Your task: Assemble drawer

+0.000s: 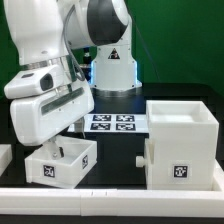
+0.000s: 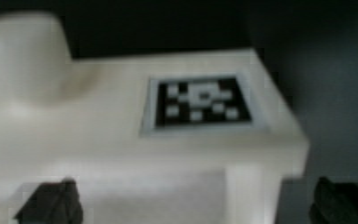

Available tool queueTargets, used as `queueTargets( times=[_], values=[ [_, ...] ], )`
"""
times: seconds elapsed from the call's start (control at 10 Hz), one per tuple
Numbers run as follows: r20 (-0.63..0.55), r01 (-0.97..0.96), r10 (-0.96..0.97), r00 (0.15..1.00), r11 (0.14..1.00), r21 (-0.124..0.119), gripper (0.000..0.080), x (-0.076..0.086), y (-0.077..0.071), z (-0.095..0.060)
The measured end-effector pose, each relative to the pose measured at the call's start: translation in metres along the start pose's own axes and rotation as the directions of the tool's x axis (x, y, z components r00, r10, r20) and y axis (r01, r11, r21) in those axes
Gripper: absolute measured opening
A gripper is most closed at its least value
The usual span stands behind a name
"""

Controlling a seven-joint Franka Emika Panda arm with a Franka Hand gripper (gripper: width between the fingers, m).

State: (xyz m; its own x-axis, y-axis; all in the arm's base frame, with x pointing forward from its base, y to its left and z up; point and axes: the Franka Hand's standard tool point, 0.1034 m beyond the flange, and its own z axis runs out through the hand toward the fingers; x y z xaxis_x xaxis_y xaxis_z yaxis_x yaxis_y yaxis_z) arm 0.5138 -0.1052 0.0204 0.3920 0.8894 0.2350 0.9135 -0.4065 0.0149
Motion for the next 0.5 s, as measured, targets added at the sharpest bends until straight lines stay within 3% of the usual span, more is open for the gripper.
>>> queueTargets(
  times=[0.3, 0.5],
  values=[
    [-0.006, 0.004, -0.004, 1.0, 1.0, 0.015, 0.0648, -0.0074, -0.0034, 0.0067],
    [-0.006, 0.003, -0.003, 1.0, 1.0, 0.016, 0.0388, -0.0077, -0.0038, 0.0072]
  ],
)
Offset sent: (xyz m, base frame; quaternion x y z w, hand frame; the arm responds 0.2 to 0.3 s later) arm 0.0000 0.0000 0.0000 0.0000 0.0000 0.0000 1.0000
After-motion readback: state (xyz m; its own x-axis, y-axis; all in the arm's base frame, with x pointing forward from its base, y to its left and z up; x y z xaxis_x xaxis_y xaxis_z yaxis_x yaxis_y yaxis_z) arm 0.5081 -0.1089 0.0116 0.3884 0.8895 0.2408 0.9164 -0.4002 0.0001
